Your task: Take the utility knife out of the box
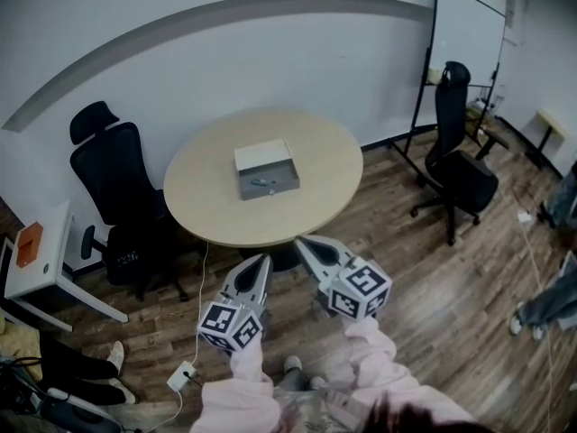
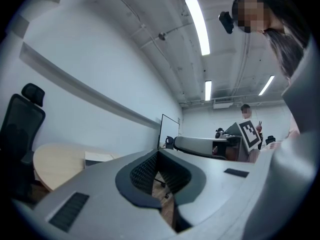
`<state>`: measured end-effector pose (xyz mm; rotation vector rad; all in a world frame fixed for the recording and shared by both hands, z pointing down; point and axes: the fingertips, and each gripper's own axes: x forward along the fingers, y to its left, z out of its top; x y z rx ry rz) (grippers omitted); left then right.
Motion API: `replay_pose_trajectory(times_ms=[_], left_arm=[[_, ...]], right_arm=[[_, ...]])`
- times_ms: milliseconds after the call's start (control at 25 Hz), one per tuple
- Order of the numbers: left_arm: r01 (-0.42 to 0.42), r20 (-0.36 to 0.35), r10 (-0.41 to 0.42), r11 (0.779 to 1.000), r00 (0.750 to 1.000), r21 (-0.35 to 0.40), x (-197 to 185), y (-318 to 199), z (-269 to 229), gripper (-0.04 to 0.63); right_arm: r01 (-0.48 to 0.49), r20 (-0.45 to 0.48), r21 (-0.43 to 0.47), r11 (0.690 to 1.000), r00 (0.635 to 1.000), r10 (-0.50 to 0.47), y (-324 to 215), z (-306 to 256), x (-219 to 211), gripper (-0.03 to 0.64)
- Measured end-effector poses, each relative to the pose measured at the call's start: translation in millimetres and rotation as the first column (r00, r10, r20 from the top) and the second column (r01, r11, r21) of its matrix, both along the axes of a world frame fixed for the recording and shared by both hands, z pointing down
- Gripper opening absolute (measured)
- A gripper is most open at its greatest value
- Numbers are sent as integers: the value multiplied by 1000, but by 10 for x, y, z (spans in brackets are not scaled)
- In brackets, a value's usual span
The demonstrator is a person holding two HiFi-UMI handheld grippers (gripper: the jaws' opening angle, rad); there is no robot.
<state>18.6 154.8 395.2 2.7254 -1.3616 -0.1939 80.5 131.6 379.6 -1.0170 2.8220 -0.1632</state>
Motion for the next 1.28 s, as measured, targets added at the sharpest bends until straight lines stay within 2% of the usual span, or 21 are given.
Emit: replay_pose_trajectory(times_ms=[280, 880, 1280], left_arm=[[-3, -1, 3, 1000, 1000, 2, -62, -297, -21, 0], [-46, 2, 46, 999, 999, -23, -181, -1068, 89, 0], [-80, -3, 80, 997, 997, -21, -332, -1480, 109, 0]], right_arm=[[19, 15, -19, 1000, 1000, -18, -260, 16, -73, -9], [-14, 9, -58, 998, 1000, 14, -1024, 173, -208, -9], [-2, -7, -70, 998, 1000, 2, -1409, 207, -461, -9]])
